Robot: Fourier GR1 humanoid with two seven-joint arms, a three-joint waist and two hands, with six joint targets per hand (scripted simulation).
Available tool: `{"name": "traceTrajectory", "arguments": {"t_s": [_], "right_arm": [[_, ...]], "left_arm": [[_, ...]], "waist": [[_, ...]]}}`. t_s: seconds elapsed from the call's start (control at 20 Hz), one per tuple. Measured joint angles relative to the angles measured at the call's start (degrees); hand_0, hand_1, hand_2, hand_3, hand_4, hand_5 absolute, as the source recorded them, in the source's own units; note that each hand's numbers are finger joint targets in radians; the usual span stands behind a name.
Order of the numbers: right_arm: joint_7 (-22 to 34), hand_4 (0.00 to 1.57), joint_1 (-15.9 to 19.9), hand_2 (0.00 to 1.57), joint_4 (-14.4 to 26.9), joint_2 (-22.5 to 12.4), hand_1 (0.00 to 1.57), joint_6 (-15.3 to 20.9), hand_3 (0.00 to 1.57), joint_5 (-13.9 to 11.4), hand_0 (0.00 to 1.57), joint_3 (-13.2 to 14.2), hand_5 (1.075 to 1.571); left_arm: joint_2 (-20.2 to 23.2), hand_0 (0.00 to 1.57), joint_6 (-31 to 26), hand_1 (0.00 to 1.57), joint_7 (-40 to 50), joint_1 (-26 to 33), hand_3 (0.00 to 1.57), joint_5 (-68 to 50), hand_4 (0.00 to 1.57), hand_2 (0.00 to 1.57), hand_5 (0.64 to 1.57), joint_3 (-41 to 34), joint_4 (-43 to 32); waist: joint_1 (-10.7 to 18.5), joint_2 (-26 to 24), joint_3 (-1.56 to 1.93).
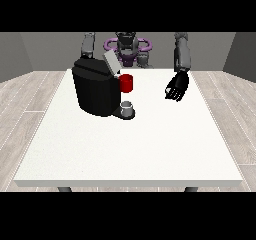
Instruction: Insert the coffee pod into the coffee machine and close the lid
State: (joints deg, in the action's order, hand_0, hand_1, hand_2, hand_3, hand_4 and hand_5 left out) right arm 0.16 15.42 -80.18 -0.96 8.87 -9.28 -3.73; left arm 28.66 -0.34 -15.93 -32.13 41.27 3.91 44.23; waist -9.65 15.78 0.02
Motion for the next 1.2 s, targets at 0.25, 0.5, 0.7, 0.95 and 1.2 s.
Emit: {"name": "traceTrajectory", "arguments": {"t_s": [0.25,0.5,0.7,0.95,1.2], "right_arm": [[-1.75,0.0,-0.46,0.0,2.79,0.14,0.0,0.2,0.0,0.67,0.0,0.69,1.571],[-1.16,0.0,-0.02,0.0,4.64,-0.24,0.0,1.2,0.0,-0.32,0.0,1.51,1.571],[1.71,0.0,0.31,0.0,4.36,-0.7,0.0,2.05,0.0,-1.71,0.0,1.5,1.571],[0.22,0.0,-0.09,0.0,7.17,-1.27,0.0,2.86,0.0,-2.21,0.0,2.69,1.571],[-1.09,0.0,-0.46,0.0,11.22,-1.84,0.0,2.23,0.0,-2.08,0.0,3.61,1.571]], "left_arm": [[0.84,0.76,-1.66,0.76,0.12,-1.56,0.86,3.79,0.4,0.98,1.571,1.53,-2.88],[-0.3,1.12,-1.81,1.12,-0.23,-3.36,1.09,6.28,0.39,1.2,1.571,1.78,-5.76],[-0.9,1.37,-1.09,1.37,-2.78,-4.43,1.3,6.58,0.48,1.37,1.571,0.71,-7.75],[-2.8,1.45,-4.47,1.45,-5.36,-6.6,1.35,3.24,0.53,1.43,1.571,-1.56,-7.04],[-4.29,1.37,-10.95,1.37,-2.63,-9.86,1.33,2.53,0.5,1.38,1.571,-1.52,-5.32]], "waist": [[0.43,-1.0,0.0],[0.62,-2.0,0.06],[0.72,-3.01,0.0],[1.95,-4.32,-0.03],[2.84,-7.95,0.0]]}}
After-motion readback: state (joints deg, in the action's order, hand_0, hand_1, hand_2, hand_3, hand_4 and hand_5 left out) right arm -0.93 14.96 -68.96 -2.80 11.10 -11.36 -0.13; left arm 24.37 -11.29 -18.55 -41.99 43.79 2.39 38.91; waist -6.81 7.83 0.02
